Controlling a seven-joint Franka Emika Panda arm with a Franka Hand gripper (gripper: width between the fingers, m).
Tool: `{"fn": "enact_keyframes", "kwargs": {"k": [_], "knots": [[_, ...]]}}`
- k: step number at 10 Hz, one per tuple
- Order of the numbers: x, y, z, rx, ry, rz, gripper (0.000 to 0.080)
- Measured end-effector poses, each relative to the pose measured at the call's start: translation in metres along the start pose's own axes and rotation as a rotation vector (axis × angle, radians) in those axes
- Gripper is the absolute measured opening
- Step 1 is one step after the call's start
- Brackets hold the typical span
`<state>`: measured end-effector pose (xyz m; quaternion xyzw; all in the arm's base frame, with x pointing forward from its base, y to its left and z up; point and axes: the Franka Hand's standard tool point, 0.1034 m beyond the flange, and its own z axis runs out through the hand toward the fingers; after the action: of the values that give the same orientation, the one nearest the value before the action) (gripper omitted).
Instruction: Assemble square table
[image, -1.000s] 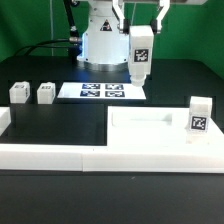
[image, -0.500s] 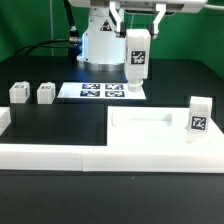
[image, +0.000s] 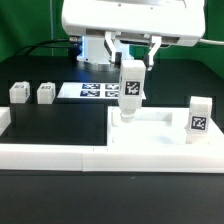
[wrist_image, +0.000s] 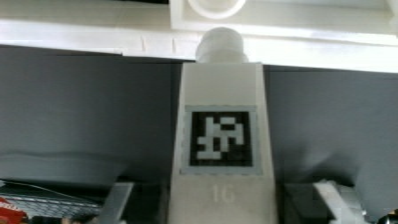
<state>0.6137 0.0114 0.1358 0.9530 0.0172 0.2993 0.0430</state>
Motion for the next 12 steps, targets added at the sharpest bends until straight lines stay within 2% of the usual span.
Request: {"fn": "enact_keyframes", "kwargs": {"k": [12], "knots": [[-0.031,-0.002,0.025,-0.011,-0.043,-0.031,0.0292]]}}
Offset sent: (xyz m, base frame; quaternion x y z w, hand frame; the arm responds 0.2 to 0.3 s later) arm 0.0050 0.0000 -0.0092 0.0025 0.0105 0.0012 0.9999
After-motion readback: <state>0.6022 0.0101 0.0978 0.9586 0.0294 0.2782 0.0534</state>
